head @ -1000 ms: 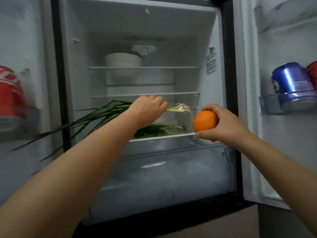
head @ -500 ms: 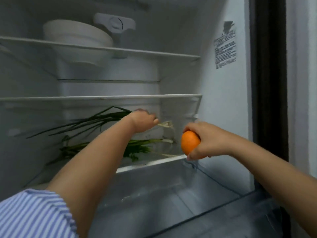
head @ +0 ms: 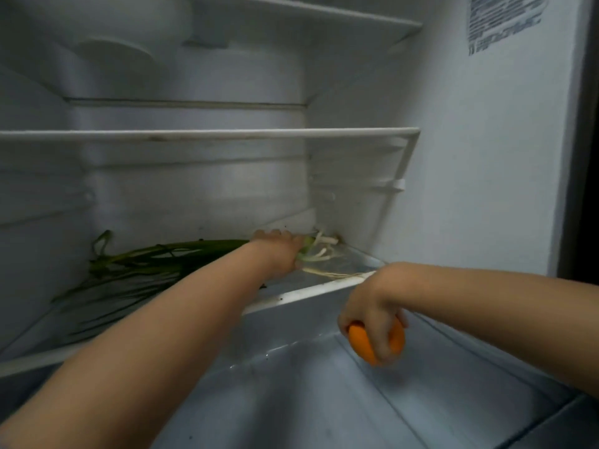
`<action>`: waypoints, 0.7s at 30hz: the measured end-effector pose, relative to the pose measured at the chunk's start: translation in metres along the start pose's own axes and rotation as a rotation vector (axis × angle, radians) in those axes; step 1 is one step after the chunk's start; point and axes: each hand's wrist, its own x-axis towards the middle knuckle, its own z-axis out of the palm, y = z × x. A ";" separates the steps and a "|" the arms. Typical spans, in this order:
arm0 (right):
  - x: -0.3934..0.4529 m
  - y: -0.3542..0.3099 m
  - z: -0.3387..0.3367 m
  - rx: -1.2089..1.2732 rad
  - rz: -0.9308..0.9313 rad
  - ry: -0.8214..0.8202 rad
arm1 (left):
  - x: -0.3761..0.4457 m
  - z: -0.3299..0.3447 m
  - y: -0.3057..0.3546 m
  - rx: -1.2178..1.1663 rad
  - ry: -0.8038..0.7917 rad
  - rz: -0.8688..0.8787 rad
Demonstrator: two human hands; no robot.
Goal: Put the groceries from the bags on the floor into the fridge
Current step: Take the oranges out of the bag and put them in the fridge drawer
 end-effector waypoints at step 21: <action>0.072 0.012 0.035 -0.060 -0.050 0.167 | -0.004 0.002 0.009 0.057 0.036 -0.020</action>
